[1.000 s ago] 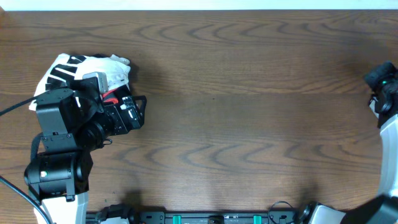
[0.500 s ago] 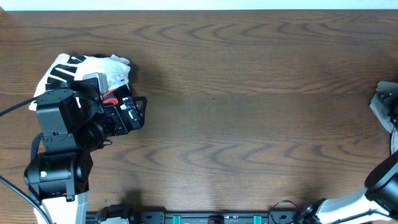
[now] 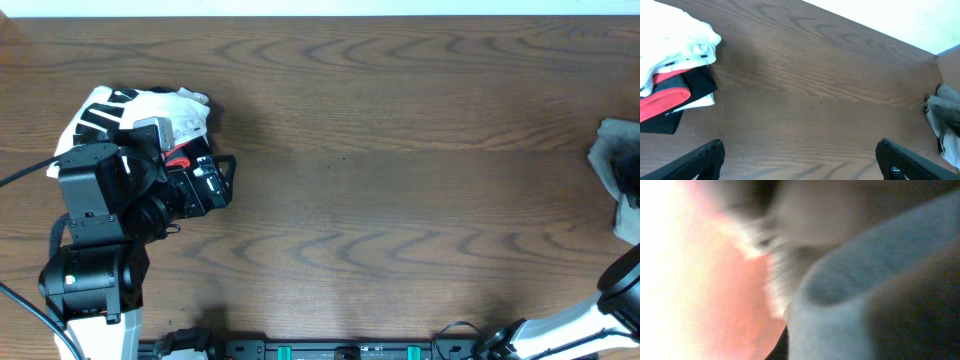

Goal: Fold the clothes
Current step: 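Grasp the khaki shorts with right gripper and drag them toward center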

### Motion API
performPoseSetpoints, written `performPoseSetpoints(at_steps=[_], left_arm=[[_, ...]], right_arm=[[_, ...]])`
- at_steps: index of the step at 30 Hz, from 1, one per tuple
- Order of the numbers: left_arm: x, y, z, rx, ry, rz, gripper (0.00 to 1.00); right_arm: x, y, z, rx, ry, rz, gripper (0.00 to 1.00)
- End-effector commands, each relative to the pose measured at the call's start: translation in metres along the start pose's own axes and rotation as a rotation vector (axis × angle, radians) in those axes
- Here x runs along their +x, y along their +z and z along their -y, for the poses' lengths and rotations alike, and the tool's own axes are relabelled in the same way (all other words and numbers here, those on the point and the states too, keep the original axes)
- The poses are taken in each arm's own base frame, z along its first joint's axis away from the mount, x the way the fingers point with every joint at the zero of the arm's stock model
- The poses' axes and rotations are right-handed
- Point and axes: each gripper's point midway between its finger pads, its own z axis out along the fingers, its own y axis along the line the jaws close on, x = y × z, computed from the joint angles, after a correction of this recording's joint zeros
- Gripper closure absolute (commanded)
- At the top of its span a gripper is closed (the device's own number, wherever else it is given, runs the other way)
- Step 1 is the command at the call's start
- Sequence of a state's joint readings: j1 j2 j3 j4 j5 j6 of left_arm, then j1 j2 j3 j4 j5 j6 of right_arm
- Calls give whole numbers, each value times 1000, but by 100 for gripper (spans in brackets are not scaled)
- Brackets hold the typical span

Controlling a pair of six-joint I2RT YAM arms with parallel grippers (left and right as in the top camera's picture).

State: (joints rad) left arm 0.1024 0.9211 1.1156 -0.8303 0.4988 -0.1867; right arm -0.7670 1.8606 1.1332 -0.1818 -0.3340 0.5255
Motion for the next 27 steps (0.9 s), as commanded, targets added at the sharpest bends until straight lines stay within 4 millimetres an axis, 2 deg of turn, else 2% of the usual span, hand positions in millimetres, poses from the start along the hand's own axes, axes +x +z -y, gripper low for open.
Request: performPoseSetpoints(at_steps=[1,5,8,12,16,17,21,24,27], left_arm=[[-5,-4,7,21,9,14,2],[-5,-4,7,21,10,15,2],[-5,-4,7,21,10,15,2],[-6,-4,7,21,11,16,2],[-8,-5,8,23,15,26,2],[-10,-5,8,23,18,32,2],[-13,-5,7,20,23,44,2],[-13,-5,7,19,23,44,2],[-13,-5,7,19,23,44,2]], right_arm=[[15,-39,-88,-281,-77,-53,99],[40,-69,-148,-425,-155,-92,99],[74,-87,-188,-499,-236,-143,99],[149,-107,-238,-615,-377,-290,99],[236,-125,-271,-706,-548,-449,99],[265,-133,-280,-743,-628,-486,99],[343,-162,-295,-842,-832,-576,99],[404,-185,-290,-873,-995,-642,99],[435,-187,-273,-790,-1116,-637,99]])
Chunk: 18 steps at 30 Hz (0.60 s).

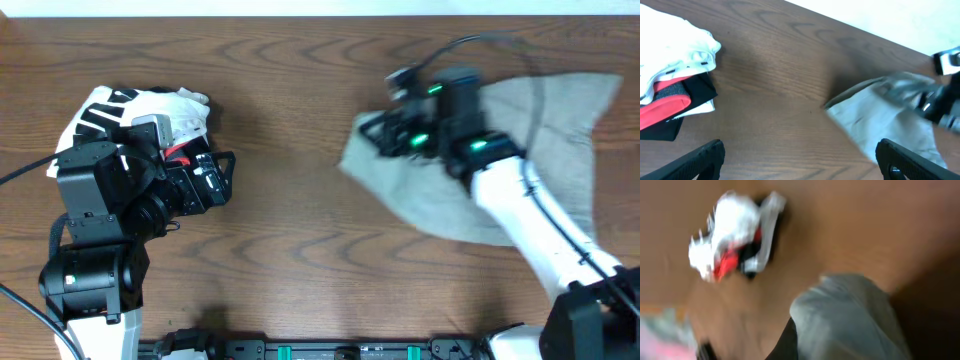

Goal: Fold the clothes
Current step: 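Grasp the khaki shorts with right gripper and drag them toward center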

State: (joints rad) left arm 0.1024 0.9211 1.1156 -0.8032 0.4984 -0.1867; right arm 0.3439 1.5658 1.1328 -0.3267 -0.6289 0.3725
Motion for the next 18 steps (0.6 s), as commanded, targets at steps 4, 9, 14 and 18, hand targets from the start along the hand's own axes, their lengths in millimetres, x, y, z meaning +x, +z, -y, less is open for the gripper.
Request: performPoseSetpoints(at_steps=[4,9,14,18], left_arm=[[-7,-4,6,13,11,20,2],[-7,-4,6,13,11,19,2],[-6,-4,6,14,11,19,2],[-7,-4,6,14,12,21,2]], right_arm=[[26,19,-14,118,-201,-59,48],[-8,-17,16,207,-136,59,28],[-30,-91,89,369,113,179,28],[-4,-157,169,548,425,201,28]])
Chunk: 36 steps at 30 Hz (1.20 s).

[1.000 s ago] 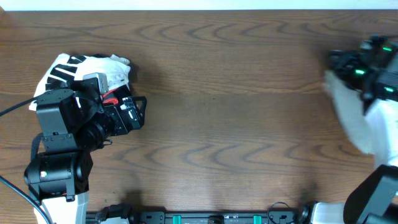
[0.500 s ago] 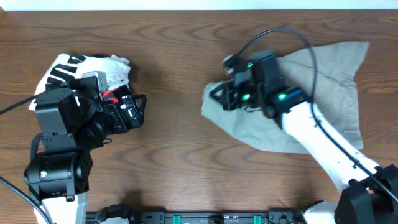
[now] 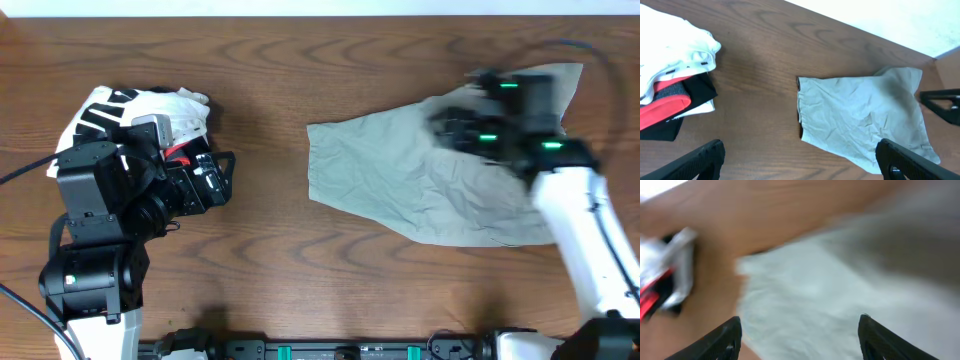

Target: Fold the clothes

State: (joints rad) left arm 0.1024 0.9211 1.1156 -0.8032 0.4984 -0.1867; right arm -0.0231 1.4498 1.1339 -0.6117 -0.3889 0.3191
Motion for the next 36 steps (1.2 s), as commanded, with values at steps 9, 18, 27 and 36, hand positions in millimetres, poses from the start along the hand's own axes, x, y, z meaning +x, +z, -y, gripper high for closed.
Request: performPoseSetpoints(at_steps=[9,18,27,36], left_arm=[[-5,3,-3,-21,-3,-2,2],[-2,16,-13,-51,-27,-49,2],[4,19,-16,-58,-40,-77,2],[6,19,-17,-60,-44,-87,2]], right_arm=[[61,-67,204,436,676,-123,27],[122,-81,279,661,929,-168,27],[135,-66,303,678,967,-97,31],[125,-30,299,494,930,28,75]])
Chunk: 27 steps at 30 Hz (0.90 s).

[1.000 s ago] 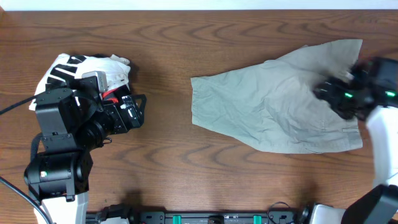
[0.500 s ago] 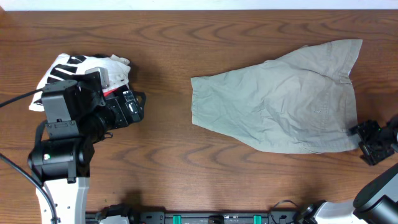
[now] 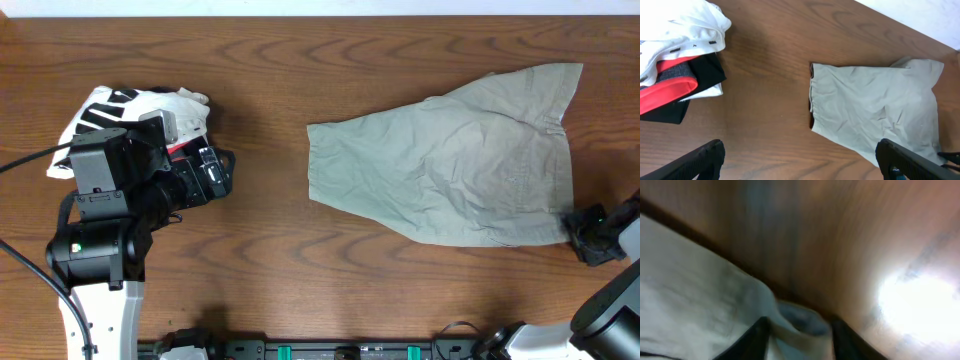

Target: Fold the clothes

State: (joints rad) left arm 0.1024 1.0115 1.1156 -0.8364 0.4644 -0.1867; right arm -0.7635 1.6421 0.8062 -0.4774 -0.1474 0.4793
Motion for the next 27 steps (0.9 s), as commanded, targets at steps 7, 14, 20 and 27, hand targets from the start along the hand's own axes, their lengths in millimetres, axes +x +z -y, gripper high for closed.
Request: performPoseSetpoints(at_steps=[7,14,20,27], left_arm=[[-3,-4,3,-1,4,8,2],[-3,-4,3,0,4,8,2],[-3,-4,3,-1,4,8,2],[-3,-4,3,0,4,9,2]], right_arm=[[3,-41,-74,-398,-61,-50,99],[-56,-199,-139,-609,-211,277,99],[-86,-318,-163,-666,-287,567,99],[-76,-402,-205,-837,-431,673,99]])
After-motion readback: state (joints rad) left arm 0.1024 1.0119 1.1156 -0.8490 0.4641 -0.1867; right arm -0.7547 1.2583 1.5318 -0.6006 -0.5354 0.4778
